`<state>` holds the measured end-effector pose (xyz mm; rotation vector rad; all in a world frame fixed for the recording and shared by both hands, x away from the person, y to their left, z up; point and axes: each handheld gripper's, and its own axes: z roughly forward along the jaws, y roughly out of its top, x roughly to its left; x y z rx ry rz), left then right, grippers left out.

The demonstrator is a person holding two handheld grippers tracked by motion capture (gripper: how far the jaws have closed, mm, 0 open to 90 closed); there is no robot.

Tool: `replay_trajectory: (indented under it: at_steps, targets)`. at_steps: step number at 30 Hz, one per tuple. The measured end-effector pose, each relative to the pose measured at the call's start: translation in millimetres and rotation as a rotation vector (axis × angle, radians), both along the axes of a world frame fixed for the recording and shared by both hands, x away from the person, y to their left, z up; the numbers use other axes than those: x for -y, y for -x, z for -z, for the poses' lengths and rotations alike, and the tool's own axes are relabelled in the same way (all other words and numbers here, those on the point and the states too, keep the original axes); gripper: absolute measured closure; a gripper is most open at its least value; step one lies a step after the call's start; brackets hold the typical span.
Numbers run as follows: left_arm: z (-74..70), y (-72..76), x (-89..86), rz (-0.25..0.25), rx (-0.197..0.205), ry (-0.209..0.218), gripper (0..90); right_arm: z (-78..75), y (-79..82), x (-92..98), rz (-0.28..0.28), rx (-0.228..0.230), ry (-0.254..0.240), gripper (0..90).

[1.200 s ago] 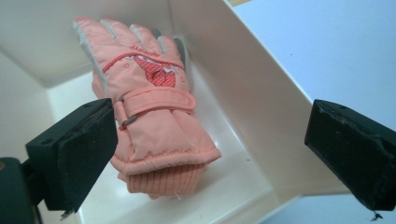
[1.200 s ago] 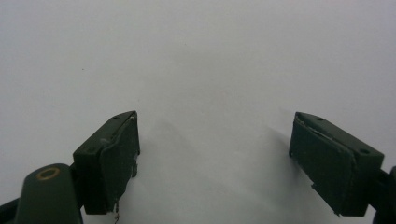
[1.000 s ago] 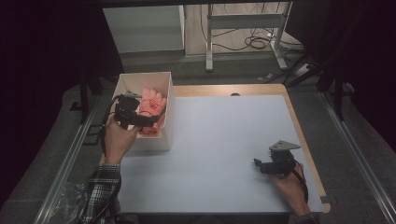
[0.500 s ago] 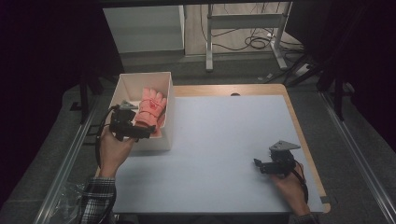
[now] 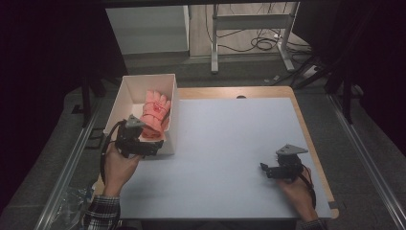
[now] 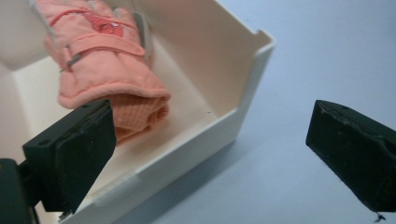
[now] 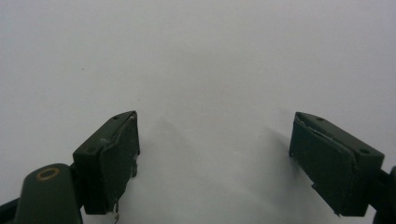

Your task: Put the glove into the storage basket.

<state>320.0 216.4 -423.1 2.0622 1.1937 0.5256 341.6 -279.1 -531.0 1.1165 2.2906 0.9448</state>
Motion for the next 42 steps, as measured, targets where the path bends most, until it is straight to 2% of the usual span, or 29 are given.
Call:
replay_trajectory:
  at_steps: [10, 25, 35, 42]
  targets:
    - [8.1, 16.6, 19.1, 0.057, 0.011, 0.013, 1.9, 0.0, 0.0, 0.0, 0.0, 0.0, 0.0, 16.6]
    - [24.9, 33.2, 48.6, 0.143, 0.01, 0.031, 2.0, 0.0, 0.1, -0.2, 0.0, 0.003, 0.001, 16.5]
    - [36.2, 39.0, 70.7, 0.197, 0.015, 0.039, 2.1, 0.0, 0.1, -0.1, 0.0, 0.002, 0.001, 16.6]
    - [50.4, 37.8, 89.1, 0.255, -0.002, 0.053, 2.0, 0.0, 0.1, -0.1, 0.0, 0.003, 0.001, 16.5]
